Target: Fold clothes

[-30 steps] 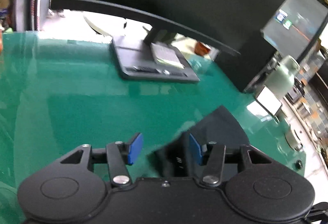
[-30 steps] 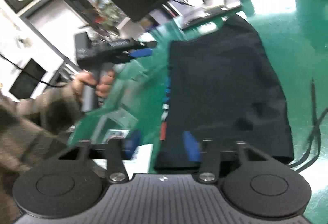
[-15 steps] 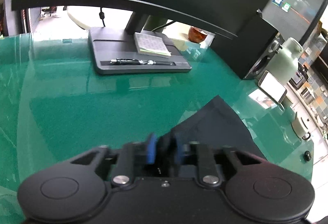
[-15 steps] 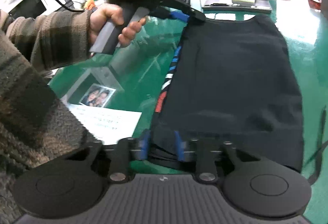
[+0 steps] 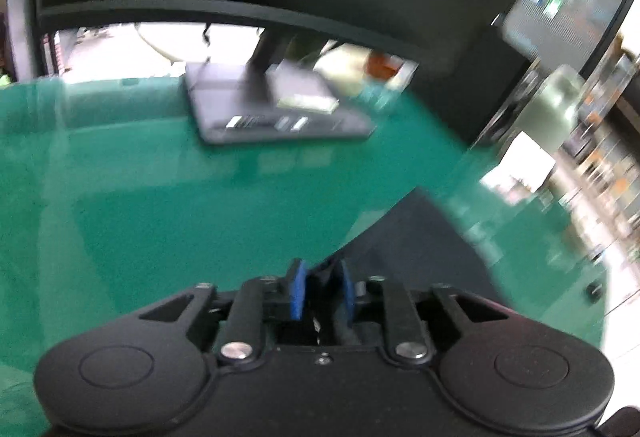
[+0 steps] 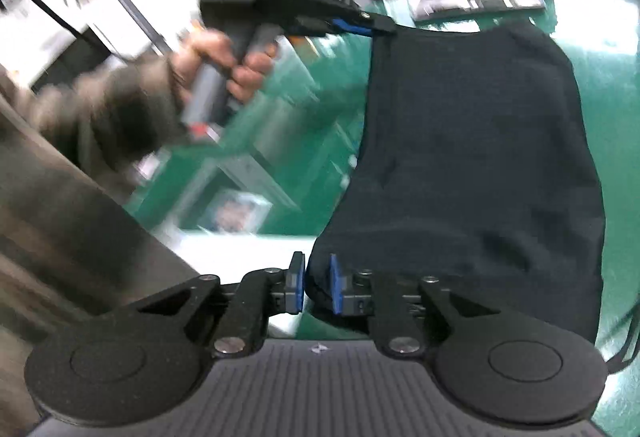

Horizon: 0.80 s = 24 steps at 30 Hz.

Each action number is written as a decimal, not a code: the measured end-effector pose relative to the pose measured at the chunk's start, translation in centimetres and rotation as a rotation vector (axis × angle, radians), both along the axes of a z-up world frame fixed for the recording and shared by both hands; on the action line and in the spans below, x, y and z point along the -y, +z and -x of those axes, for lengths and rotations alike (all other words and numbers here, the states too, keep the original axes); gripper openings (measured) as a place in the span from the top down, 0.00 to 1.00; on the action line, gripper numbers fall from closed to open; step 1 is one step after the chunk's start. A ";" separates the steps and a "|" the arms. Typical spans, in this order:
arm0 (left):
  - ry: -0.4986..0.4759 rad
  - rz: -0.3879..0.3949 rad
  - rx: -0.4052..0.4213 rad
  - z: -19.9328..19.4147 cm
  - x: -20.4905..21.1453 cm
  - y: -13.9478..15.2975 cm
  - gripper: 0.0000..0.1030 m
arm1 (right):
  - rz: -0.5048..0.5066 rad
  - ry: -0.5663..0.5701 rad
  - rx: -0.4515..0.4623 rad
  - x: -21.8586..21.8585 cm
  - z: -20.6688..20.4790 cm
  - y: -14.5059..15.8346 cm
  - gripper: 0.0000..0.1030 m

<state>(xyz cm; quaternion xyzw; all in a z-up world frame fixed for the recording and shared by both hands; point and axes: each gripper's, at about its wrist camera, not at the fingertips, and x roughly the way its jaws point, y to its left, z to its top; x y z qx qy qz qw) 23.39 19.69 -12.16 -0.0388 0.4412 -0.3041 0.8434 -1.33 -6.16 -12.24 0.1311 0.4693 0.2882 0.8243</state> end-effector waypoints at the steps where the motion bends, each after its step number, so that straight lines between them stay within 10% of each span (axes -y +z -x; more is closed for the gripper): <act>1: 0.022 -0.006 -0.001 0.1 -0.6 -0.1 0.57 | -0.017 0.001 -0.020 0.2 0.1 -0.3 0.79; 4: 0.129 0.024 0.026 0.2 -2.7 0.6 0.30 | -0.073 -0.037 0.008 1.5 0.7 1.0 0.48; 6: 0.183 0.041 0.049 0.4 -3.5 1.7 0.31 | -0.096 -0.098 0.064 2.6 1.2 2.1 0.41; 7: 0.164 0.067 0.049 0.7 -3.0 2.2 0.31 | -0.088 -0.176 0.096 3.6 1.3 2.5 0.44; 10: 0.047 0.153 0.031 2.6 -0.4 3.3 0.37 | 0.006 -0.341 0.080 5.3 0.4 1.7 0.95; 18: -0.349 0.197 -0.091 11.7 7.2 1.1 0.46 | 0.070 -0.548 0.120 9.8 -2.1 1.8 0.95; 24: -0.218 0.106 -0.180 14.2 5.9 -1.9 0.50 | 0.092 -0.356 0.128 11.3 -8.9 2.7 0.95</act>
